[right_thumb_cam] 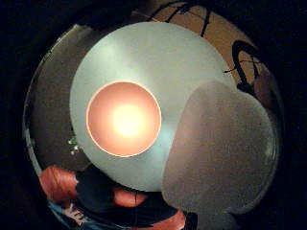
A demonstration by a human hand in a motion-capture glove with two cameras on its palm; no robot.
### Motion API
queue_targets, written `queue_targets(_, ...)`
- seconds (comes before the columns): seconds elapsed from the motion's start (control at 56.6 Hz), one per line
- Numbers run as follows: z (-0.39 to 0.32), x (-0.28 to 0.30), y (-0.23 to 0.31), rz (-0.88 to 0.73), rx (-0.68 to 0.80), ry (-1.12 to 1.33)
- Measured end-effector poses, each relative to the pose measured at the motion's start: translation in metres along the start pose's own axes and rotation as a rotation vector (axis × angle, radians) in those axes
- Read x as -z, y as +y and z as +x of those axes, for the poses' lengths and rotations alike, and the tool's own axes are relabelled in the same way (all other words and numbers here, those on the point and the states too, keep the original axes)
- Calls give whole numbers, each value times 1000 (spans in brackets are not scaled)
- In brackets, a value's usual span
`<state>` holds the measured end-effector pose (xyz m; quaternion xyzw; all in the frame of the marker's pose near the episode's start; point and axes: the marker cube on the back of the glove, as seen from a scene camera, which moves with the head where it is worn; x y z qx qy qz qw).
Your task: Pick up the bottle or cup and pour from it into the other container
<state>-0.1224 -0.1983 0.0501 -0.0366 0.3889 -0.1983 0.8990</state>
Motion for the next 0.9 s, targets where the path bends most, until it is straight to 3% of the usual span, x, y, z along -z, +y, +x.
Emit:
queue_targets(0.159,-15,6,-8,-19,9,100)
queue_targets(0.901,-24,5,-5,-15,21,55)
